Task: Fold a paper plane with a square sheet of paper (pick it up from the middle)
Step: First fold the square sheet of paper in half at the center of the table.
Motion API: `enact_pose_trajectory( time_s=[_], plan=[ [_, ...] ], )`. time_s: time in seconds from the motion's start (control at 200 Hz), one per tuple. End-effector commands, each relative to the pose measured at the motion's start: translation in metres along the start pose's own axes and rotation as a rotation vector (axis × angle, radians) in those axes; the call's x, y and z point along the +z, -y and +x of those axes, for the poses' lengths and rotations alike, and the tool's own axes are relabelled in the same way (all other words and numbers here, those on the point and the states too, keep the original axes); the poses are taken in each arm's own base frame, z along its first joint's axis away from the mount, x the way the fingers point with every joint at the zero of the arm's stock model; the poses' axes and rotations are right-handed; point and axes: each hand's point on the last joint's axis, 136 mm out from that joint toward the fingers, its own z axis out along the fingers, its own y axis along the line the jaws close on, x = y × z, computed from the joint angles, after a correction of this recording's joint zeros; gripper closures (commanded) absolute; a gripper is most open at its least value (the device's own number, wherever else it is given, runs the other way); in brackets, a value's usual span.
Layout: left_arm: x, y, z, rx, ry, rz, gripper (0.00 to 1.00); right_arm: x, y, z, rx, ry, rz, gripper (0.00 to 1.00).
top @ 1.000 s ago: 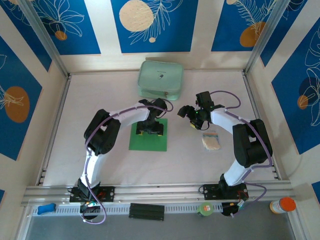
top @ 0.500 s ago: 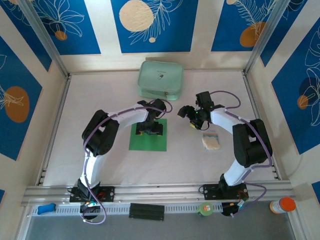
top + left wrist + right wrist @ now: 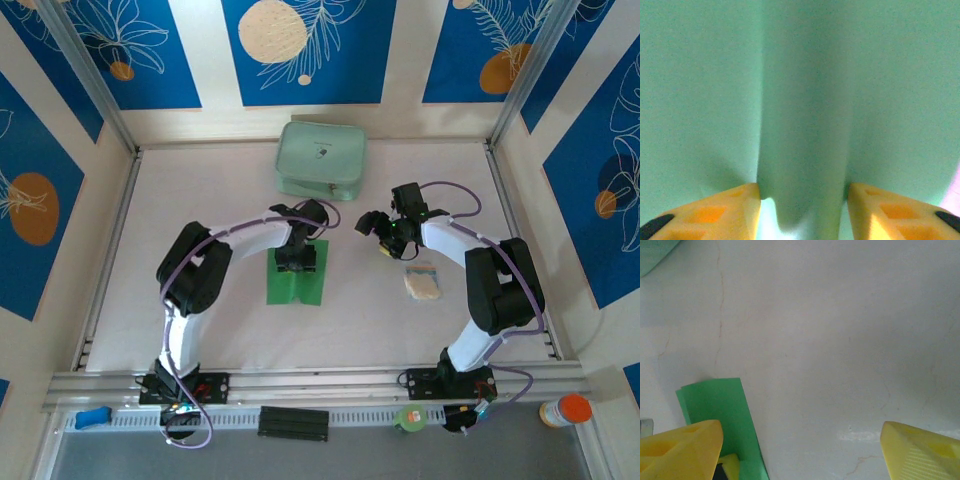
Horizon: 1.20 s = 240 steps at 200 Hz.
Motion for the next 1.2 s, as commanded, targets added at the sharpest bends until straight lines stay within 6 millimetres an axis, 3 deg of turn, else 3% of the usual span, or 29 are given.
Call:
enact_pose_trajectory(
  time_s=[0.0, 0.2, 0.375, 0.51, 0.715, 0.84, 1.025, 1.196],
  plan=[
    [-0.033, 0.017, -0.009, -0.024, 0.055, 0.163, 0.59, -0.005, -0.01, 0.002, -0.007, -0.003, -0.059, 0.18],
    [-0.073, 0.053, -0.019, 0.003, 0.109, 0.466, 0.65, -0.013, -0.025, 0.006, -0.061, 0.006, -0.185, 0.21],
    [-0.077, 0.063, -0.03, -0.042, 0.111, 0.646, 0.65, -0.02, -0.041, 0.014, -0.095, -0.004, -0.309, 0.25],
    [-0.059, 0.055, -0.032, -0.092, 0.108, 0.654, 0.65, -0.015, -0.05, 0.028, -0.132, -0.048, -0.344, 0.32],
    [-0.025, 0.019, -0.024, -0.133, 0.096, 0.482, 0.66, 0.004, -0.06, 0.056, -0.185, -0.137, -0.328, 0.46],
    [-0.015, 0.008, -0.02, -0.131, 0.089, 0.425, 0.67, 0.017, -0.065, 0.071, -0.209, -0.172, -0.287, 0.52],
    [-0.003, 0.004, -0.015, -0.134, 0.06, 0.396, 0.7, 0.038, -0.065, 0.083, -0.228, -0.182, -0.137, 0.71],
    [0.003, -0.003, -0.011, -0.149, 0.048, 0.36, 0.72, 0.055, -0.071, 0.092, -0.21, -0.222, -0.109, 0.85]
  ],
)
